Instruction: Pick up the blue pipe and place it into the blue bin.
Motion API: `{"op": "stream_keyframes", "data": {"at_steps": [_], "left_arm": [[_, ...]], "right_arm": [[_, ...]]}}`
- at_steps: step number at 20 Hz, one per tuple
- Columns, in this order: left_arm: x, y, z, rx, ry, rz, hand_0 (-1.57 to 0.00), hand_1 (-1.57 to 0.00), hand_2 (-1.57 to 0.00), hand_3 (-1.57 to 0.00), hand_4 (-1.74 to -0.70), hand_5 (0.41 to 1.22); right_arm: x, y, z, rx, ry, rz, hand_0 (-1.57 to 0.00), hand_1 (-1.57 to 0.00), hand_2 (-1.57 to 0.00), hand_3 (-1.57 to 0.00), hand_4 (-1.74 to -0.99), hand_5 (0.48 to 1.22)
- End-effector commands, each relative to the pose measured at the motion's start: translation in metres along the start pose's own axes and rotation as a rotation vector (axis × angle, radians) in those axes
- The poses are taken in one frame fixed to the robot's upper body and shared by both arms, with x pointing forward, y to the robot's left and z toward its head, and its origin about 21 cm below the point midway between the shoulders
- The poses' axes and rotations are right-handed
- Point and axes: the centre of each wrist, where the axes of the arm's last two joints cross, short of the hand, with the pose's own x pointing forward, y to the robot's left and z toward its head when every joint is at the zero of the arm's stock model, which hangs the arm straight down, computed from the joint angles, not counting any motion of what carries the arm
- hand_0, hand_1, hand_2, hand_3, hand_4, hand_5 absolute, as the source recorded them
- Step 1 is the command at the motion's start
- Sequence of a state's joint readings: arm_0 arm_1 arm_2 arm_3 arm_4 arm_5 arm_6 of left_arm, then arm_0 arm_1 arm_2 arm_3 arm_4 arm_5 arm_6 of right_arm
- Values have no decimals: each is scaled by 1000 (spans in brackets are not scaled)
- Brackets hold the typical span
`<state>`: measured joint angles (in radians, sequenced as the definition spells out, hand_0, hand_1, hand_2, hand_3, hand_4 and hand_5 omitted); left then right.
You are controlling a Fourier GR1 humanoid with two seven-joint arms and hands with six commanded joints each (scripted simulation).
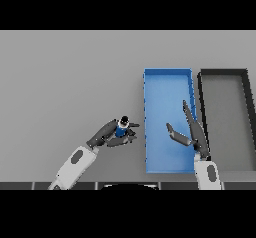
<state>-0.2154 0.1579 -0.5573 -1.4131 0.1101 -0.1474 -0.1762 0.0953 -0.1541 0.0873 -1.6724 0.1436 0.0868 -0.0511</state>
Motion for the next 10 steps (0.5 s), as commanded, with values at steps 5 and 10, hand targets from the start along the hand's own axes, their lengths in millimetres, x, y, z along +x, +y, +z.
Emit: {"op": "stream_keyframes", "data": {"at_steps": [5,10], "left_arm": [[32,-5,-17,-43,-90,-2,-1543,-1547,-1550,-1450,-1720,1212],[55,-13,-19,-92,-94,-8,-1562,-1563,-1564,-1444,-1726,1218]], "right_arm": [[-2,-1,0,3,-2,41,1,1,1,1,-1278,678],[-7,-4,-1,3,-1,42,1,1,1,1,-1271,687]]}}
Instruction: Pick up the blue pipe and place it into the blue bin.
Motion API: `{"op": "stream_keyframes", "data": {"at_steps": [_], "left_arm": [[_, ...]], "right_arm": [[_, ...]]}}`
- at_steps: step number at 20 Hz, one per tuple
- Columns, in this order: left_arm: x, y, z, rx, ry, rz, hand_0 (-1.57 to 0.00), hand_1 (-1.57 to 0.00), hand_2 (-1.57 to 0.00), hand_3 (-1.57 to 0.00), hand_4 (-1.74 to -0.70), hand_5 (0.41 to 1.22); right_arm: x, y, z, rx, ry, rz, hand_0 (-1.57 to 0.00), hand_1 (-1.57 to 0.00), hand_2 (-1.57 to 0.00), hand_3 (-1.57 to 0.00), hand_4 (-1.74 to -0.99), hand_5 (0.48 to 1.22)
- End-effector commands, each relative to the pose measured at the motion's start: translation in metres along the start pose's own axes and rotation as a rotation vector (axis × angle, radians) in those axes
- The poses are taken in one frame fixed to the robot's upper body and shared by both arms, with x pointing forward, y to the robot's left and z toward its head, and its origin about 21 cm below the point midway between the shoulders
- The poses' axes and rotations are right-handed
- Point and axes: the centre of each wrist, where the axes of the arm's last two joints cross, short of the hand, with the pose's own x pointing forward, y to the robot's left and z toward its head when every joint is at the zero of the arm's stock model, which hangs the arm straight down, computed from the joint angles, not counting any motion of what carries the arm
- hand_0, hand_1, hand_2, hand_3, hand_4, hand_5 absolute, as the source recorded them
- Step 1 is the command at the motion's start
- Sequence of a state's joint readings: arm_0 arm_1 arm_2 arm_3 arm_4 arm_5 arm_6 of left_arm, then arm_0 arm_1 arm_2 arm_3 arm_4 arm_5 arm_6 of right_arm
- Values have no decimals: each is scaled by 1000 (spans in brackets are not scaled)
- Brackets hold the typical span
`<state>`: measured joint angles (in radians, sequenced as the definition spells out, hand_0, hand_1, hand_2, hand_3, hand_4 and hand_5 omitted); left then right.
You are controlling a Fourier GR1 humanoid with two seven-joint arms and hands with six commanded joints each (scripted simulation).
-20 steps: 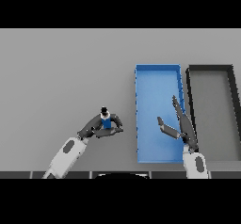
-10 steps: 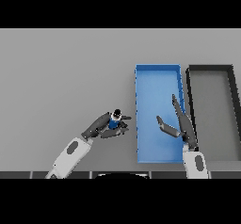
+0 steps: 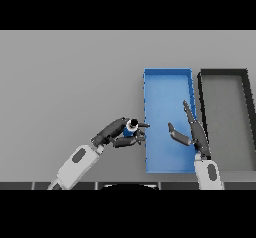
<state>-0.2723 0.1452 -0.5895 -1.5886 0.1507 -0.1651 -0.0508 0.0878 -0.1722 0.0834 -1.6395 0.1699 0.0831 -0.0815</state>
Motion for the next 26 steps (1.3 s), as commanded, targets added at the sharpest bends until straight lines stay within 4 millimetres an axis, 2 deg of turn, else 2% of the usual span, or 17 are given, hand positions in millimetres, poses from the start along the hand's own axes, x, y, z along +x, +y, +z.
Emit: {"op": "stream_keyframes", "data": {"at_steps": [1,6,11,12,14,16,18,20,23,26], "left_arm": [[0,5,1,7,7,-5,-1564,-1565,-1565,-1443,-1727,1219],[4,0,-6,5,46,-11,-1569,-1569,-1569,-1442,-1730,1219],[1,-1,-1,6,34,-12,-1570,-1570,-1570,-1440,-1730,1220],[1,1,0,6,36,-11,-1570,-1570,-1571,-1440,-1730,1220],[-2,5,2,6,51,-20,-1571,-1571,-1571,-1441,-1731,1221],[-1,2,-1,0,36,-14,-1571,-1571,-1571,-1442,-1731,1221],[-1,3,-2,-1,43,-15,-1571,-1571,-1571,-1443,-1731,1221],[1,3,-6,-2,39,-22,-1571,-1571,-1571,-1444,-1731,1221],[3,2,-5,-4,44,-35,-1571,-1571,-1571,-1442,-1731,1221],[2,1,-7,-11,47,-50,-1571,-1571,-1571,-1440,-1730,1221]], "right_arm": [[2,1,1,1,-15,-11,1,1,1,1,-1273,688],[-3,6,-3,33,6,-52,1,1,1,1,-1259,688],[-6,4,-6,46,-16,-76,1,1,1,1,-1213,684],[-3,5,-9,74,-54,-132,1,1,1,1,-1215,669],[10,-8,-11,151,-142,-236,1,1,1,1,-1231,620],[32,-18,-18,240,-174,-301,1,1,1,1,-1254,554],[51,-30,-19,344,-218,-342,1,1,1,1,-1292,525],[76,-34,-28,471,-247,-343,1,1,1,1,-1326,507],[113,-30,-35,640,-325,-290,1,1,1,1,-1337,504],[138,-20,-45,740,-356,-236,1,1,1,1,-1335,490]]}}
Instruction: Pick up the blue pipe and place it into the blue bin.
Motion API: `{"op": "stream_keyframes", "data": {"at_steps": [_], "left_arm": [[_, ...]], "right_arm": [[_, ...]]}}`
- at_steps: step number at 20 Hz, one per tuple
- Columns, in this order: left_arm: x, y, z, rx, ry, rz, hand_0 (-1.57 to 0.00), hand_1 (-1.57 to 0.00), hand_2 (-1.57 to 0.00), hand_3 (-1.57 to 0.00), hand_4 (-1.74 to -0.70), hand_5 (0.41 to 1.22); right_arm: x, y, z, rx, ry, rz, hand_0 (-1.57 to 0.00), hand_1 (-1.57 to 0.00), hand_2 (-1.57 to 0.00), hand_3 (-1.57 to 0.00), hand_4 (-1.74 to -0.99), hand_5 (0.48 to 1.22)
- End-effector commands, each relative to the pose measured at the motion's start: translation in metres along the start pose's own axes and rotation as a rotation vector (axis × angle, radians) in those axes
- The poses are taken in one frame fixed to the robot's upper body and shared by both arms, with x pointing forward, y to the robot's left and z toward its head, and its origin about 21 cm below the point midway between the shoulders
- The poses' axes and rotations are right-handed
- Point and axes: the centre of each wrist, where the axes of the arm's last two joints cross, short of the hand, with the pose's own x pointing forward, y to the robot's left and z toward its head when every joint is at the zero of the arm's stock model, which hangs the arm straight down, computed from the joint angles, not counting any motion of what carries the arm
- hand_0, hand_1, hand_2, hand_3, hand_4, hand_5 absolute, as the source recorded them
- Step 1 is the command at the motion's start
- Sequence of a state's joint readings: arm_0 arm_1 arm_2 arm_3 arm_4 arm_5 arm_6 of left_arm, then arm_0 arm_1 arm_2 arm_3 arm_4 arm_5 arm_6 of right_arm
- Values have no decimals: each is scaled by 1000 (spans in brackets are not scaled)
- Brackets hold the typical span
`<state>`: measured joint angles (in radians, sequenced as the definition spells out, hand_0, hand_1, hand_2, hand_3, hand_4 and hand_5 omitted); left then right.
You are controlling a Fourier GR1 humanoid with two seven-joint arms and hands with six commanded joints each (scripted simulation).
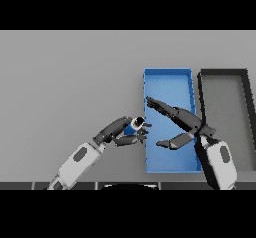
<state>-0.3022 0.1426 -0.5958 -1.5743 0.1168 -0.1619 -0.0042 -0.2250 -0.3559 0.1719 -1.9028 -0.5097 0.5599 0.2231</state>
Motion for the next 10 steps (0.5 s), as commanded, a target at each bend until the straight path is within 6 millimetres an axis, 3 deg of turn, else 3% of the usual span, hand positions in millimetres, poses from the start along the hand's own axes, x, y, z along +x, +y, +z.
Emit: {"op": "stream_keyframes", "data": {"at_steps": [1,5,10], "left_arm": [[1,3,0,3,-3,3,-1571,-1571,-1571,-1440,-1730,1221],[0,1,3,-14,-25,13,-1571,-1571,-1571,-1444,-1728,1221],[-1,5,3,-34,-22,16,-1571,-1571,-1571,-1529,-1542,1221]], "right_arm": [[4,4,-5,36,-5,8,1,1,1,1,-1328,486],[12,12,-34,141,-19,58,1,1,1,1,-1307,497],[14,18,-71,215,7,99,1,1,1,1,-1243,522]]}}
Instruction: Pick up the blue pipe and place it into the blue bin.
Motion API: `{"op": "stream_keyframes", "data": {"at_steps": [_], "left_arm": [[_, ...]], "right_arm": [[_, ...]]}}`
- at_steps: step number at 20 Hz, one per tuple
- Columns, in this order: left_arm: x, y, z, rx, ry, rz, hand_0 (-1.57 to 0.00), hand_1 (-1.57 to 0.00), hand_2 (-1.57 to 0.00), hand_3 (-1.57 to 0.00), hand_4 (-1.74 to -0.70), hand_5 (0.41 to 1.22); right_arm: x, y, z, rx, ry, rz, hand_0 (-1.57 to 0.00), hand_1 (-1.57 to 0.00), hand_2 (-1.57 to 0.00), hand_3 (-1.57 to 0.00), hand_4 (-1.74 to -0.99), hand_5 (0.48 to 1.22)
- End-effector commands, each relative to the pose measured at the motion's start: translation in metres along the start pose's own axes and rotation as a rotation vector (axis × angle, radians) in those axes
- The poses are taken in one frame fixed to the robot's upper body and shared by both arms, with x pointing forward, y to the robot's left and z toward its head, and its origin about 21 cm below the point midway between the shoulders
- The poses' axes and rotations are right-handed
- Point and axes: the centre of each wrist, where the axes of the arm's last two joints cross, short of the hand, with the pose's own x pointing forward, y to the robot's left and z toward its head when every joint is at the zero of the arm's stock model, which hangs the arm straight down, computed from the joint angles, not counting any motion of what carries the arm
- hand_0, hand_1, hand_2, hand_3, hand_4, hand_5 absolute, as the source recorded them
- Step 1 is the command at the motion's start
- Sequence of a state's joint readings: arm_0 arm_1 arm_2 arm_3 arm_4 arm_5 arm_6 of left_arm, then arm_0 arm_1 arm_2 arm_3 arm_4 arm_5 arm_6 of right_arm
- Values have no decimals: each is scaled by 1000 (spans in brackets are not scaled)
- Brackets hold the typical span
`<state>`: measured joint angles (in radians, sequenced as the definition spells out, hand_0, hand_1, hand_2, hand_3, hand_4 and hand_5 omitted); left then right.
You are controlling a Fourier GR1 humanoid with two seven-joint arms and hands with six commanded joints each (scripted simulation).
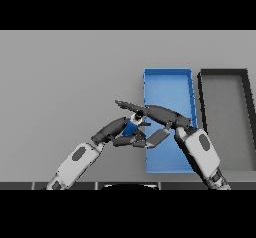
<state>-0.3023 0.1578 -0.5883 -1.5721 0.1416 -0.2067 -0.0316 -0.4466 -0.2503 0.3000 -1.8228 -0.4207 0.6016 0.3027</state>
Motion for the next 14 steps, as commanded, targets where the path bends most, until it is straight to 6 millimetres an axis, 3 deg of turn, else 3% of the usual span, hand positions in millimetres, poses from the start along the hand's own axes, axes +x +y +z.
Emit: {"op": "stream_keyframes", "data": {"at_steps": [1,5,6,7,8,9,11,12,13,14], "left_arm": [[3,1,-1,1,0,-6,-1571,-1571,-1571,-1538,-1524,1221],[-3,2,1,4,13,-23,-1571,-1571,-1571,-1557,-1473,1221],[-4,2,2,6,23,-11,-1571,-1571,-1571,-1560,-1525,1221],[-3,0,-1,10,19,-15,-1571,-1571,-1571,-1284,-1568,1221],[-2,-1,-3,15,65,-62,-1571,-1571,-1571,-1190,-1603,1221],[1,3,-3,3,89,-119,-1571,-1527,-1571,-1119,-1630,1221],[3,1,-2,17,65,-122,-1571,-1543,-1571,-1211,-1665,1221],[4,-1,-3,19,47,-102,-1571,-1548,-1571,-1283,-1680,1221],[4,1,-4,18,10,-74,-1571,-1553,-1571,-1340,-1692,1221],[2,-1,-2,14,-7,-43,-1571,-1557,-1571,-1386,-1702,1221]], "right_arm": [[-2,2,-7,23,-2,-2,1,1,1,1,-1232,517],[0,4,-29,78,8,-25,1,1,-9,1,-1210,498],[0,3,-32,85,6,-26,-17,-34,-54,-26,-1236,493],[0,2,-35,93,8,-23,-107,-140,-160,-116,-1291,483],[3,2,-39,110,-1,-5,-264,-299,-308,-252,-1348,477],[2,3,-43,124,3,-1,-475,-487,-492,-516,-1365,477],[6,1,-49,141,-27,-13,-869,-877,-881,-775,-1486,516],[4,5,-53,148,-43,-32,-1010,-1016,-1019,-880,-1527,570],[1,4,-54,142,-32,-53,-1122,-1127,-1129,-1018,-1498,638],[0,5,-55,145,-37,-67,-1212,-1216,-1218,-1128,-1474,755]]}}
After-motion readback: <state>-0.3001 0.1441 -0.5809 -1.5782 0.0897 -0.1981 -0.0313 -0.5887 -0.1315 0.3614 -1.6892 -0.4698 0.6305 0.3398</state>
